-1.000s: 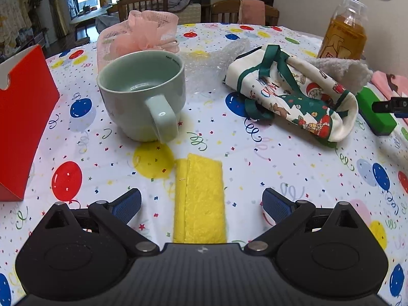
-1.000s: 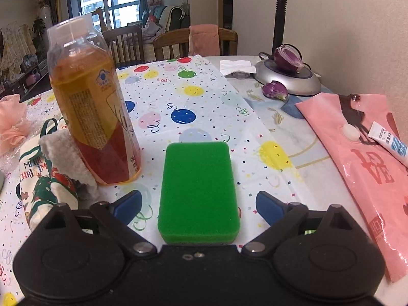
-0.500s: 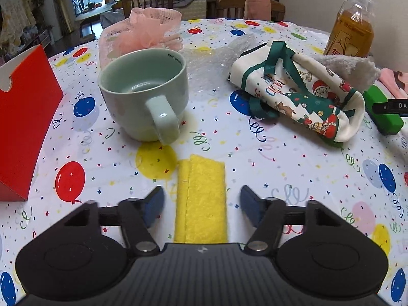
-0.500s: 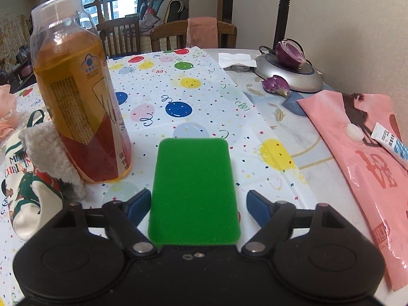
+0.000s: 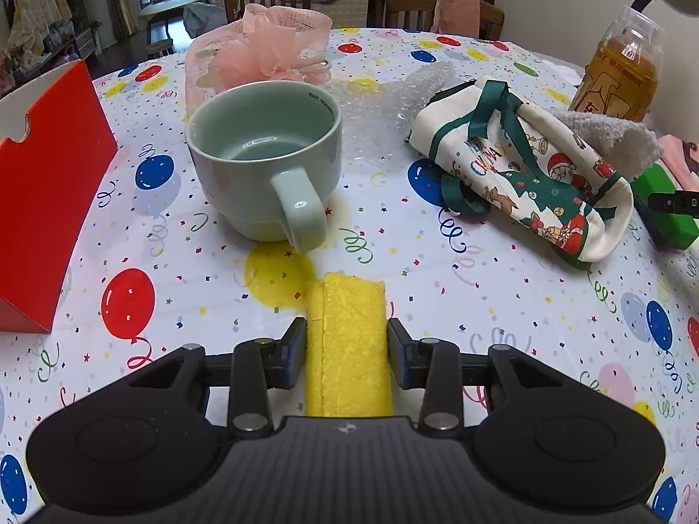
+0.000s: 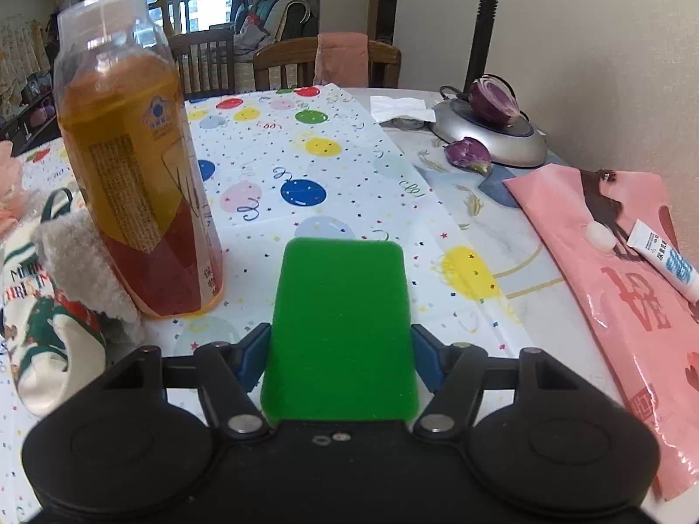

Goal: Organize soft objects
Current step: 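Grasp the yellow sponge with the left tool while the right tool grasps the green sponge, then carry the yellow and green sponges with both tools over the box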

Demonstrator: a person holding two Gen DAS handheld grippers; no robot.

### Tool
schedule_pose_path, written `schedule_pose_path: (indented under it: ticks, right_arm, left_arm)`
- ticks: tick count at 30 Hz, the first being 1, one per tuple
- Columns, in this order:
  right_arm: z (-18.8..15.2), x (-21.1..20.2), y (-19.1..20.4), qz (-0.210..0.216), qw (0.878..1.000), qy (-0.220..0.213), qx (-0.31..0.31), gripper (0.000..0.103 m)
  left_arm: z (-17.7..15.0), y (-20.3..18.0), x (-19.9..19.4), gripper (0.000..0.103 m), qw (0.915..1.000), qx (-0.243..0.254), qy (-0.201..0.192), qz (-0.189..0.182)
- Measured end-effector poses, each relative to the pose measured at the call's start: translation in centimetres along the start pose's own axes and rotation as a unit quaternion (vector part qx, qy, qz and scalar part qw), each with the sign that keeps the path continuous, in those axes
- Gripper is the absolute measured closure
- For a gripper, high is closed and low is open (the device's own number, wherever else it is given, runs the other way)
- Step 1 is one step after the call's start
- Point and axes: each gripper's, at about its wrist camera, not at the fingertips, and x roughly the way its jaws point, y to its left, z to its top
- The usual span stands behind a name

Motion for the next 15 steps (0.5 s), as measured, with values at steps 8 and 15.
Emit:
schedule_pose_path:
  ticks: [8,15]
  right_arm:
    - [-0.1,-3.6,0.0,0.008,1.000,0.000,0.007,0.038]
    - [-0.4,-8.7,1.6,0.032,0.999,-0.027,0.008,0.038]
  left_arm:
    - [0.0,0.6,-0.9,0.065,0.9999,-0.007,-0.001,-0.007]
    - [0.2,1.5,-2.6,0.066,0.9996,-0.019,-0.010,-0.016]
